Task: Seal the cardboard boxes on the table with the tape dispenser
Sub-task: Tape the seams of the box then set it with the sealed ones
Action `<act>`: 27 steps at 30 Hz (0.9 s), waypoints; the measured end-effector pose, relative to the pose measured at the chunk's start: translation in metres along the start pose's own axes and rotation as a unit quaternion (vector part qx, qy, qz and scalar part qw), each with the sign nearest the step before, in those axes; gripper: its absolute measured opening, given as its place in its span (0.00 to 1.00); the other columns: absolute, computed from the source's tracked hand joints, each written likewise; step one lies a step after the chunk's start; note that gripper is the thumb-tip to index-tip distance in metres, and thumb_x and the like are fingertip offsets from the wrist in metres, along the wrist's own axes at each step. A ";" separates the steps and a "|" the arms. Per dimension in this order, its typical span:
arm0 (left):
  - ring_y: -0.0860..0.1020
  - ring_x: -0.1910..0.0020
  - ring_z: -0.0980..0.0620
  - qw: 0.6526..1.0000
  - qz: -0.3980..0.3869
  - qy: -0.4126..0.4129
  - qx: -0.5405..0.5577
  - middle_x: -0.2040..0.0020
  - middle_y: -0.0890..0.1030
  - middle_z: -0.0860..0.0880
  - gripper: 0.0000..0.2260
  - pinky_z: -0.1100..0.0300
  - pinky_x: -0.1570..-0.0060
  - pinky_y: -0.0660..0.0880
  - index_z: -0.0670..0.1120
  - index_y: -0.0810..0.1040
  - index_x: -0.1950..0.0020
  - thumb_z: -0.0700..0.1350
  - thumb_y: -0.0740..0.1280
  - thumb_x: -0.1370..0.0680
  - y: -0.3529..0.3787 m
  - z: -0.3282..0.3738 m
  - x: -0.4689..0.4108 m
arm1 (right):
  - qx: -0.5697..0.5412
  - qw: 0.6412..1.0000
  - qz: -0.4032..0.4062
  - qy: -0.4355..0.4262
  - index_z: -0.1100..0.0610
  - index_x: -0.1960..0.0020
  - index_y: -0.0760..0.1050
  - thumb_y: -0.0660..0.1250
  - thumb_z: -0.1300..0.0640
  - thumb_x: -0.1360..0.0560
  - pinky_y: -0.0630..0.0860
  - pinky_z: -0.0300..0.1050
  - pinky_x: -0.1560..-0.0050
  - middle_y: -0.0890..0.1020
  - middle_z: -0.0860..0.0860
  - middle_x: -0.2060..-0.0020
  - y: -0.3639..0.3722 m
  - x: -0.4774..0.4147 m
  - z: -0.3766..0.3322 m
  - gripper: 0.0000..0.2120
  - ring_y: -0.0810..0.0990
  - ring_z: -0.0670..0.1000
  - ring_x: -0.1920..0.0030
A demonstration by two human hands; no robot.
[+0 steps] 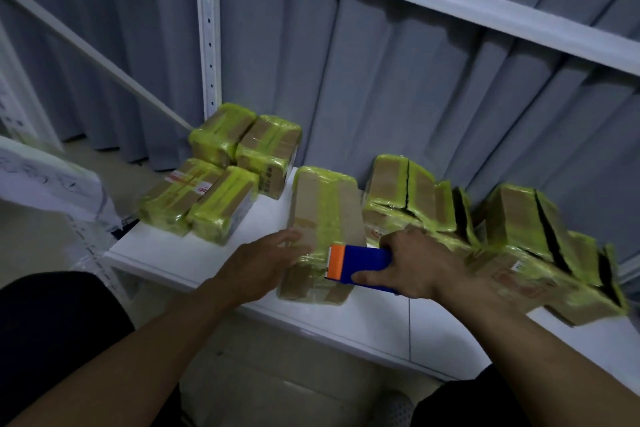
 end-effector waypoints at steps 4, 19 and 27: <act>0.70 0.29 0.57 0.999 0.045 -0.009 -0.017 0.26 0.69 0.59 0.19 0.59 0.40 0.76 0.60 0.74 0.31 0.54 0.65 0.22 -0.004 0.012 -0.001 | -0.002 1.000 -0.008 0.009 0.48 0.42 0.76 0.69 0.24 0.34 0.81 0.41 0.57 0.79 0.42 0.58 0.003 -0.005 0.001 0.34 0.80 0.44 0.59; 0.83 0.46 0.42 0.998 0.036 0.035 -0.024 0.43 0.84 0.42 0.19 0.42 0.55 0.83 0.40 0.83 0.41 0.43 0.75 0.31 0.003 0.039 -0.018 | -0.012 0.999 -0.026 0.023 0.51 0.40 0.76 0.69 0.24 0.32 0.80 0.42 0.56 0.81 0.45 0.57 0.015 -0.010 0.005 0.35 0.81 0.47 0.57; 0.77 0.35 0.39 0.999 -0.020 -0.048 -0.012 0.34 0.79 0.40 0.18 0.39 0.38 0.75 0.42 0.79 0.33 0.39 0.71 0.23 -0.003 0.046 -0.022 | -0.018 1.000 -0.002 0.017 0.49 0.43 0.76 0.69 0.23 0.33 0.80 0.42 0.57 0.80 0.44 0.57 0.011 -0.002 0.000 0.33 0.81 0.47 0.56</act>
Point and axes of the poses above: each hand's wrist, its own x-axis away from the middle knuckle, its own y-axis out of the palm, z = x × y, the point moved 3 cm from there along -x, towards the middle knuckle
